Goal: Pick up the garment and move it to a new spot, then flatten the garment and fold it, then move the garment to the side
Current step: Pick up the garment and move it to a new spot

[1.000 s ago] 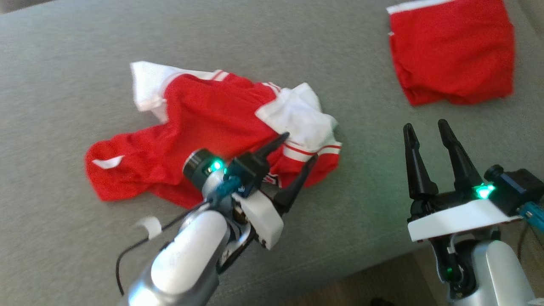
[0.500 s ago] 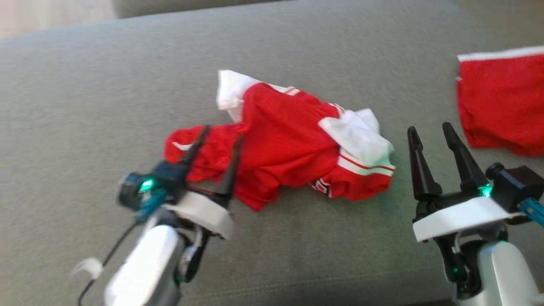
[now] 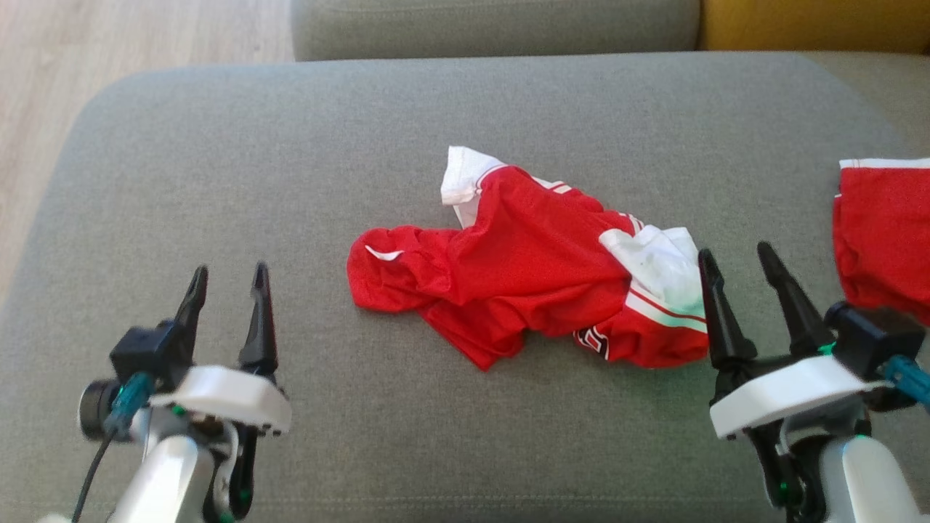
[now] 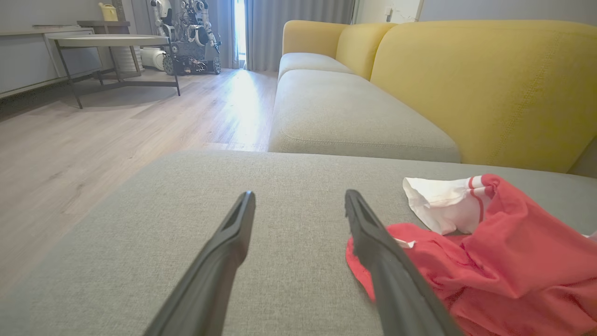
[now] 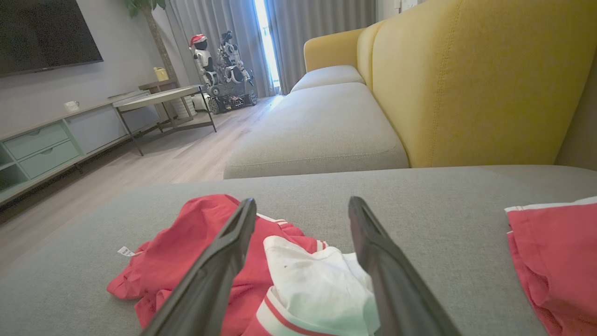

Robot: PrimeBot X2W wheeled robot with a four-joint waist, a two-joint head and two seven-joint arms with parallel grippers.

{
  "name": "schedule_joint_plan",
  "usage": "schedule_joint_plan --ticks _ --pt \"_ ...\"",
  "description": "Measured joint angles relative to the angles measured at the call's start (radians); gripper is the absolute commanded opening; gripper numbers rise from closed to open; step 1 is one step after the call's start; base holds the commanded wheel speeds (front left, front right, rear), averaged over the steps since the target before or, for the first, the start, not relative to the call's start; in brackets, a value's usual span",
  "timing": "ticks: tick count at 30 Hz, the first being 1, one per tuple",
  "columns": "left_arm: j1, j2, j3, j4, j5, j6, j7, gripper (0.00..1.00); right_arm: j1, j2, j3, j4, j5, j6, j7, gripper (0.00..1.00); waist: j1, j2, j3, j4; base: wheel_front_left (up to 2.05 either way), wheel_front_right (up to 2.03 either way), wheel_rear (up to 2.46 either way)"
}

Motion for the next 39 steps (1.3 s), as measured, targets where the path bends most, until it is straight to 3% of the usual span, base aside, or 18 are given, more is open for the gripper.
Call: schedule_joint_plan --ticks 16,39 --pt "0.136 0.029 0.009 -0.049 -0.022 0.003 0.015 1.0 0.081 0.0 -0.005 0.026 -0.016 0.0 0.028 1.0 0.0 0.0 -0.078 0.009 0.0 0.0 0.0" --pt "0.152 0.04 -0.012 -0.063 -0.031 0.02 0.033 1.0 0.09 0.0 -0.009 0.018 -0.023 0.0 0.032 1.0 0.0 0.0 -0.078 0.006 0.0 0.0 0.0"
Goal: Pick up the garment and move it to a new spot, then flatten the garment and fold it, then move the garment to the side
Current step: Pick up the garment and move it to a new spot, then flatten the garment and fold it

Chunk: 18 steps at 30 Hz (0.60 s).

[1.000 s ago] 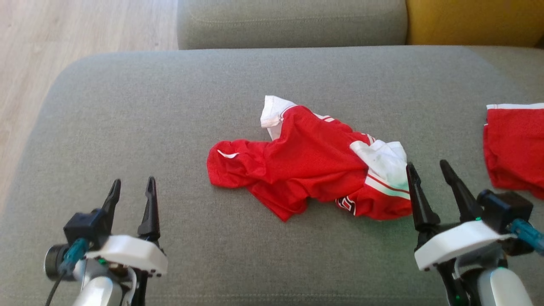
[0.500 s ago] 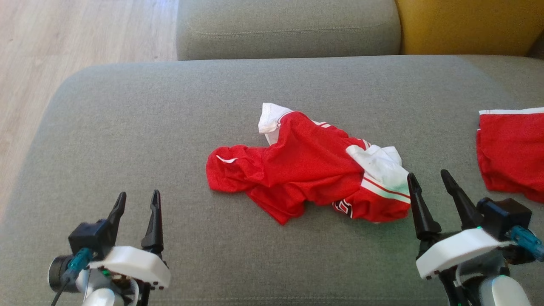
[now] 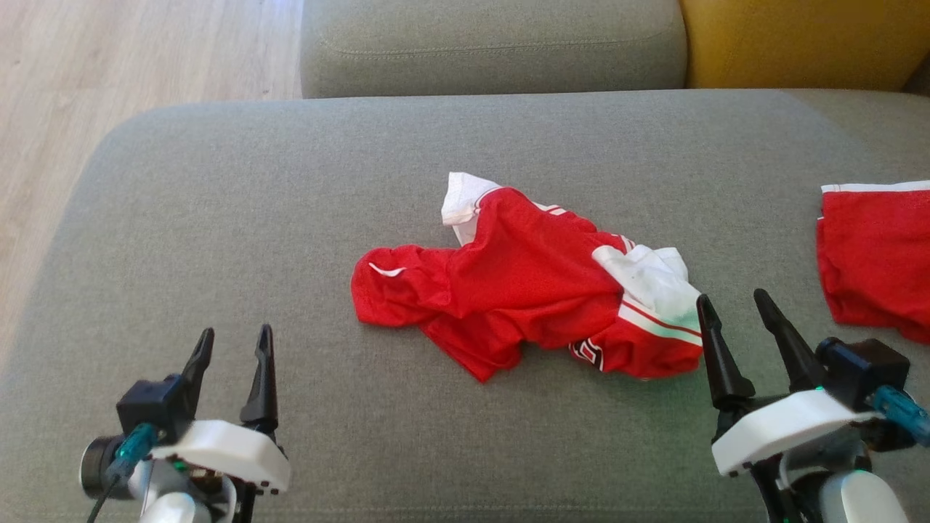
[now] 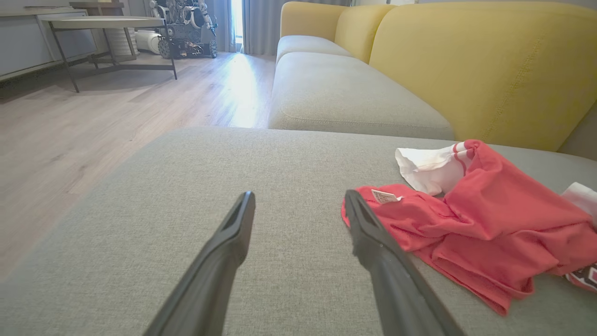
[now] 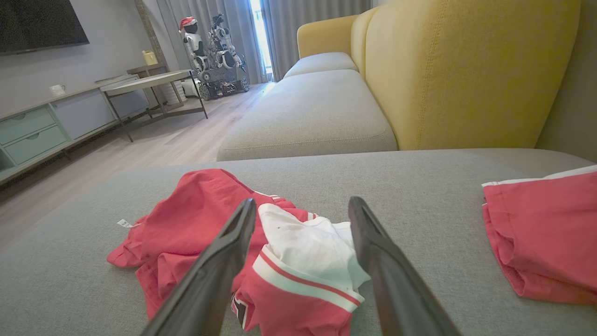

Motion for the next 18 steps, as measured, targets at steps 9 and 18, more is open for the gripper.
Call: schedule_joint_plan --ticks 9,18 --pt "-0.001 0.002 -0.002 0.0 0.0 0.0 0.0 1.0 -0.001 0.0 -0.001 0.0 0.0 0.0 0.0 1.0 0.0 0.0 0.011 0.001 0.0 0.0 0.0" --pt "-0.004 0.005 -0.006 0.0 0.0 0.0 -0.001 1.0 -0.002 0.0 -0.003 0.0 0.0 0.0 0.0 1.0 0.0 0.0 0.018 0.004 0.0 0.0 0.0"
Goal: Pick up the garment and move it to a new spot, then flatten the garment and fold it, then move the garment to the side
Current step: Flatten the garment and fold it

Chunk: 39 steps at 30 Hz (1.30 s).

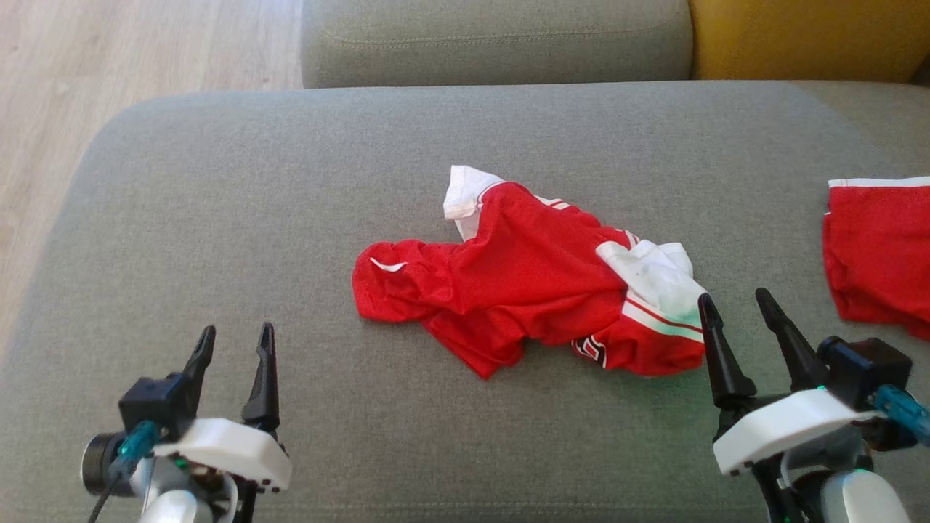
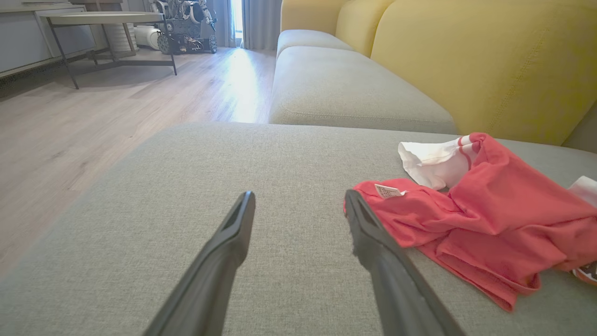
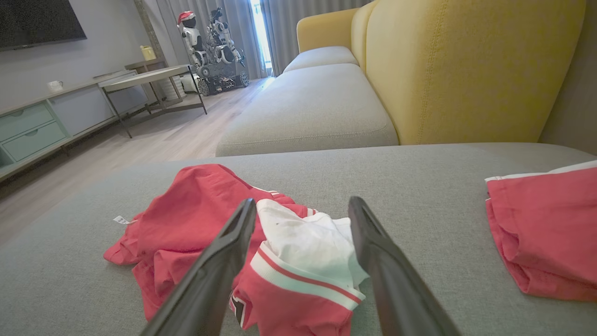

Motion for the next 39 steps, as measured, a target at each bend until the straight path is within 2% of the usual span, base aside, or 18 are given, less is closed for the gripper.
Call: schedule_joint_plan --ticks 3,7,11,17,27,28,29,30,34,39 --pt "-0.016 0.002 -0.022 0.002 0.0 -0.004 0.001 1.0 0.0 0.0 -0.002 -0.003 0.001 0.0 0.0 1.0 0.0 0.0 0.01 0.001 0.0 0.0 0.0" --pt "-0.078 -0.014 -0.083 0.015 0.001 -0.056 0.037 1.0 -0.004 0.0 0.0 -0.013 0.003 0.0 0.0 1.0 0.0 0.0 0.035 0.0 0.0 0.0 0.0" --pt "-0.158 -0.056 -0.16 0.064 0.001 -0.116 0.094 1.0 -0.03 0.0 0.015 -0.014 -0.003 0.0 0.0 1.0 0.0 0.0 0.07 -0.011 0.0 0.0 0.0" --pt "-0.227 -0.11 -0.207 0.162 -0.029 -0.179 0.152 1.0 -0.084 0.0 0.033 -0.014 -0.003 0.0 -0.002 1.0 0.0 0.0 0.131 -0.051 0.0 0.0 0.0" --pt "-0.305 -0.126 -0.216 0.281 -0.072 -0.222 0.192 1.0 -0.094 0.0 0.026 -0.007 -0.003 0.0 -0.02 1.0 0.0 0.0 0.205 -0.136 0.0 0.0 0.0" --pt "-0.309 -0.127 -0.216 0.286 -0.074 -0.23 0.193 0.95 -0.097 0.0 0.026 -0.004 -0.003 0.0 -0.023 1.0 0.0 0.0 0.208 -0.14 0.0 0.0 0.0" --pt "-0.311 -0.127 -0.215 0.289 -0.08 -0.235 0.192 0.37 -0.101 0.0 0.026 -0.001 -0.002 0.0 -0.027 1.0 0.0 0.0 0.211 -0.143 0.0 0.0 0.0" --pt "-0.312 -0.128 -0.215 0.292 -0.083 -0.238 0.191 0.0 -0.107 0.0 0.026 0.001 -0.001 0.0 -0.027 1.0 0.0001 0.0 0.212 -0.146 0.0 0.0 0.0" --pt "-0.32 -0.121 -0.212 0.284 -0.085 -0.238 0.171 0.0 -0.11 0.0 0.02 0.004 -0.001 0.0 -0.027 1.0 0.0 0.0 0.212 -0.142 0.0 0.0 0.0" --pt "-0.328 -0.086 -0.203 0.171 -0.058 -0.228 0.148 0.0 -0.109 0.0 0.005 0.008 0.009 0.0 -0.036 1.0 0.0 0.0 0.198 -0.124 0.0 0.0 0.0"
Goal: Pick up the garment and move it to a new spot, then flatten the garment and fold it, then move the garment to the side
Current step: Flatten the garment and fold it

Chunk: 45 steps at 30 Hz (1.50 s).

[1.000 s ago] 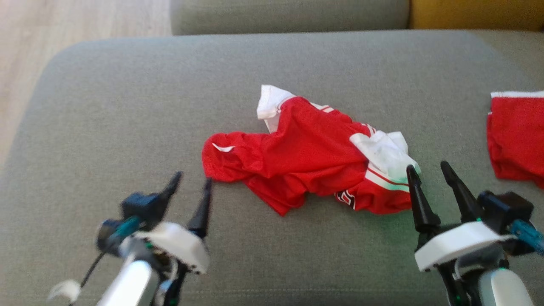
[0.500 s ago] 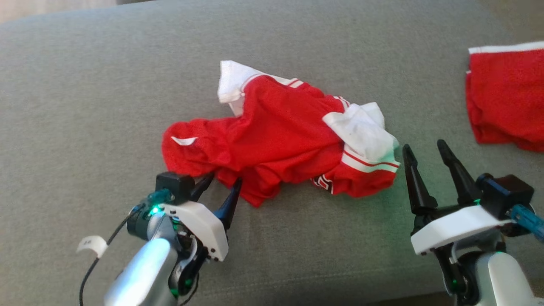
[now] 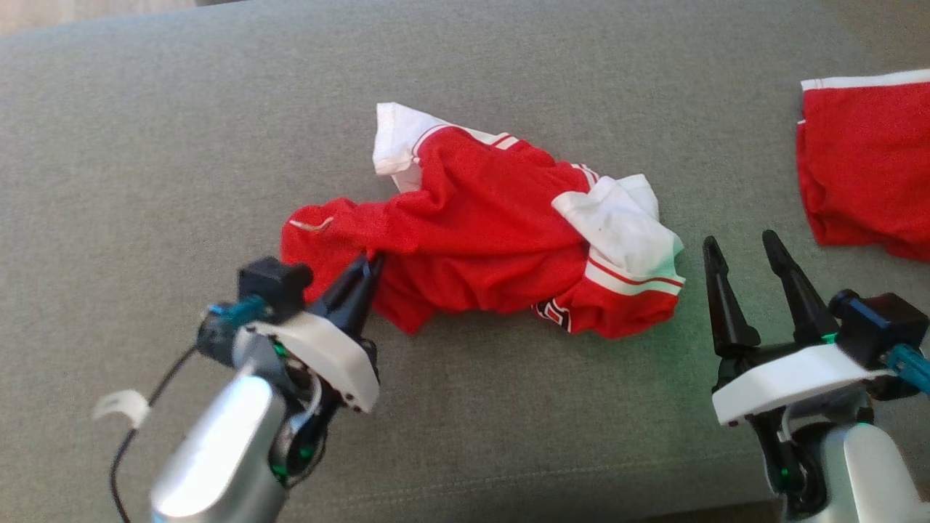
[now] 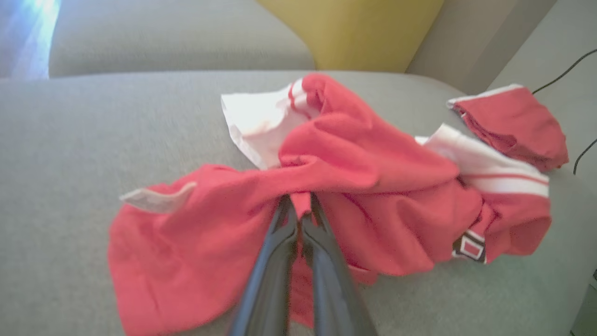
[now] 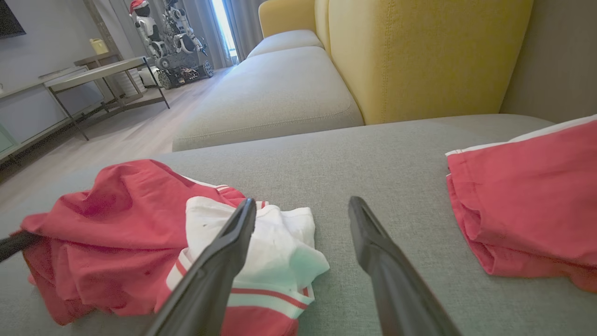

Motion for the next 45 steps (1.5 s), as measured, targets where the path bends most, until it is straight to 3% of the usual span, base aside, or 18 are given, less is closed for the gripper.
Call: schedule_joint_plan --ticks 13,19,28,36,39,42,45 --pt "0.003 0.162 0.152 -0.387 0.011 0.131 0.055 0.0 0.001 0.0 0.0 0.008 0.027 0.0 -0.003 1.0 0.0 0.0 -0.036 0.038 0.0 0.0 0.0" --pt "0.089 0.202 0.212 -0.448 0.003 0.186 0.088 0.0 0.002 0.0 -0.001 0.012 0.042 0.0 -0.011 1.0 0.0 0.0 -0.025 0.045 0.0 0.0 0.0" --pt "0.096 0.19 0.235 -0.301 -0.044 0.18 0.061 0.0 -0.006 0.0 0.015 0.015 0.042 0.0 -0.013 1.0 0.0 0.0 0.004 0.036 0.0 0.0 0.0" --pt "-0.058 0.147 0.246 -0.031 -0.094 0.119 0.026 0.0 -0.038 0.0 0.023 0.016 0.043 0.0 -0.018 1.0 0.0 0.0 0.041 -0.002 0.0 0.0 0.0" --pt "-0.081 0.135 0.247 0.078 -0.114 0.098 0.026 0.21 -0.039 0.0 0.024 0.017 0.051 0.0 -0.021 1.0 0.0 0.0 0.05 -0.023 0.0 0.0 0.0" --pt "-0.081 0.123 0.247 0.148 -0.118 0.086 0.0 0.08 -0.038 0.0 0.018 0.018 0.051 0.0 -0.024 1.0 0.0 0.0 0.055 -0.036 0.0 0.0 0.0" --pt "-0.076 0.108 0.258 0.197 -0.139 0.085 -0.03 0.03 -0.037 0.0 0.015 0.023 0.051 0.0 -0.028 1.0 0.0 0.0 0.053 -0.038 0.0 0.0 0.0"
